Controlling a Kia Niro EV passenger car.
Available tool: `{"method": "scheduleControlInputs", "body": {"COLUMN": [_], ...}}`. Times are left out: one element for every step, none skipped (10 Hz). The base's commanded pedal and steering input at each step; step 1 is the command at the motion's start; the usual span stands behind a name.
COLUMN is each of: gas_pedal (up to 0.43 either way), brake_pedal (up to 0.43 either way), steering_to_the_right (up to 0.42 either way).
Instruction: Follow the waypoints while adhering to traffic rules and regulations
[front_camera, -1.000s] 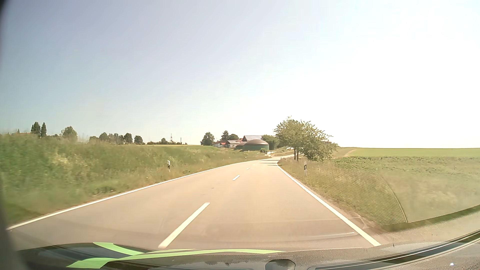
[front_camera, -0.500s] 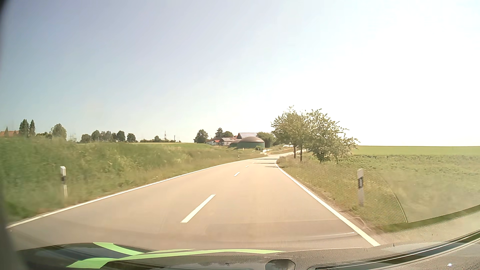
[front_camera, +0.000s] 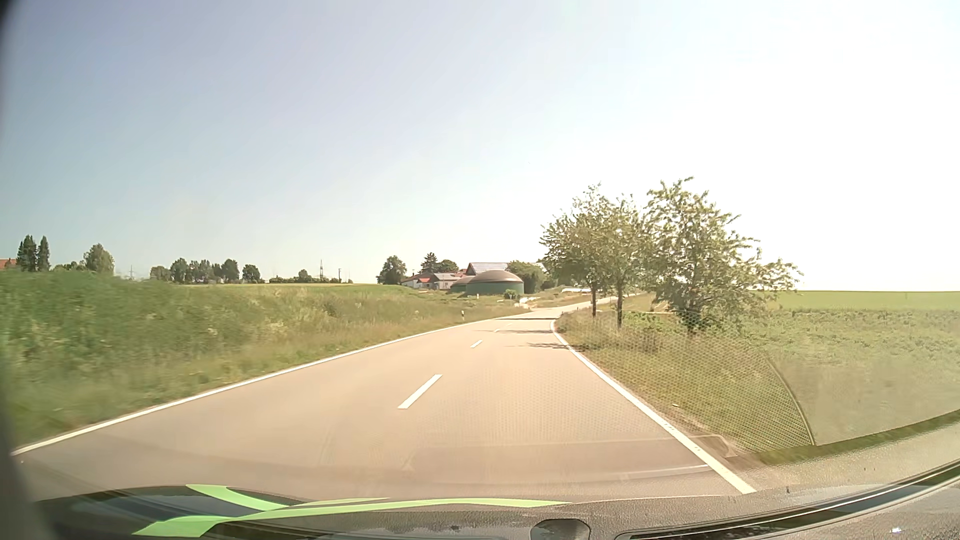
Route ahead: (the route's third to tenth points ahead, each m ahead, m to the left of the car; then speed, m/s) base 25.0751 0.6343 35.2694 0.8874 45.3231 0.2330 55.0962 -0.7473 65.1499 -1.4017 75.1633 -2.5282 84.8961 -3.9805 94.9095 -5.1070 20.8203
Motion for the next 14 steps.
{"method": "scheduleControlInputs", "body": {"gas_pedal": [0.311,0.319,0.319,0.287,0.268,0.268,0.260,0.228,0.177,0.177,0.177,0.220,0.248,0.268], "brake_pedal": [0.000,0.000,0.000,0.000,0.000,0.000,0.000,0.000,0.000,0.000,0.000,0.000,0.000,0.000], "steering_to_the_right": [0.003,0.003,0.003,0.003,0.003,0.003,0.003,0.003,0.003,0.003,0.003,0.003,0.004,0.004]}}
